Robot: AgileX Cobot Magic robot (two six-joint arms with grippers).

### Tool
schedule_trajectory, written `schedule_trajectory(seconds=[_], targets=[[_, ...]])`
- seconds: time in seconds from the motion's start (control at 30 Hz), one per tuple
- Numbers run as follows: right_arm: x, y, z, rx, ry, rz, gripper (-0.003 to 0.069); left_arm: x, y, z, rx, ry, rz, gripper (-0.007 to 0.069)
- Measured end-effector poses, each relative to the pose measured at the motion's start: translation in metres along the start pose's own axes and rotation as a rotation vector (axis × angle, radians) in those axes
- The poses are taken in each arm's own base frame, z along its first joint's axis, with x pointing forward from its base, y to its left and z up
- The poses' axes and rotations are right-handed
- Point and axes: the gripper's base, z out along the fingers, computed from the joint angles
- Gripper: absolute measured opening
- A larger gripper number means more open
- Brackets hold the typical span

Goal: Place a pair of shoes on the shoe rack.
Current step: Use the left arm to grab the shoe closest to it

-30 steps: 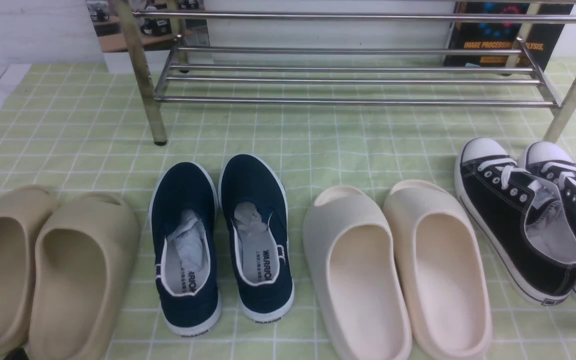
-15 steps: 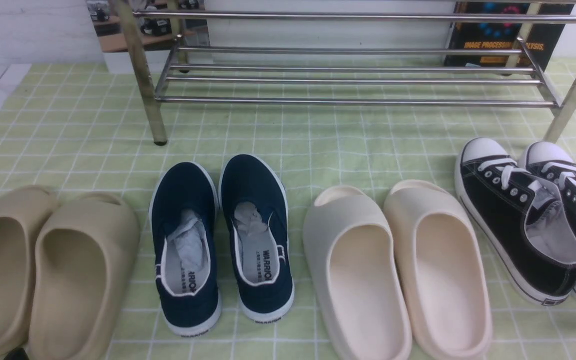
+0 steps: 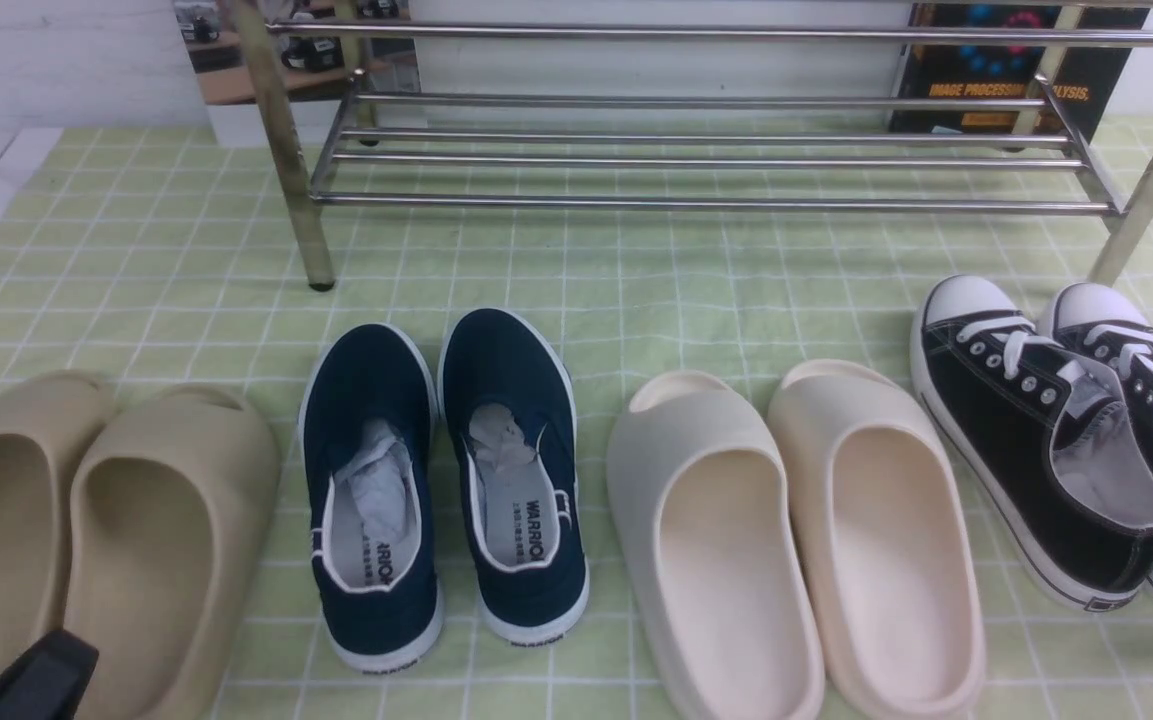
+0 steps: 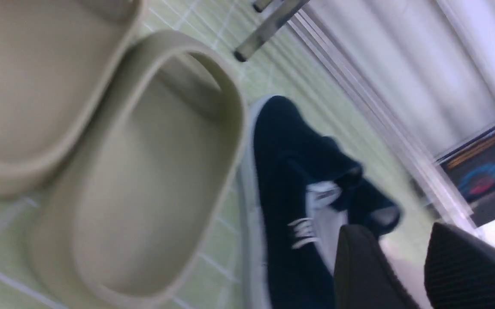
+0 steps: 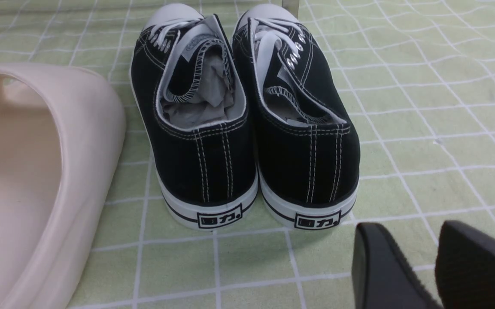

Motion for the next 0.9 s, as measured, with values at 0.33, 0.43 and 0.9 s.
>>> schedule_trajectory(seconds=[0.33,0.43,0.9], targets=[[0.0,0.0,0.0,0.0,0.0,0.0,0.0239,-0.003,-0.007,0.0,0.077,-0.015,-0.359,0.0239],[0.0,0.0,0.0,0.0,0.0,0.0,0.0239,-0.003,-0.007,0.0,0.079,-0.017,-0.359,0.0239],[0.0,0.0,0.0,0.0,0.0,0.0,0.0239,-0.012,-0.034,-0.009,0.146,0.017,-0.134,0.0223]])
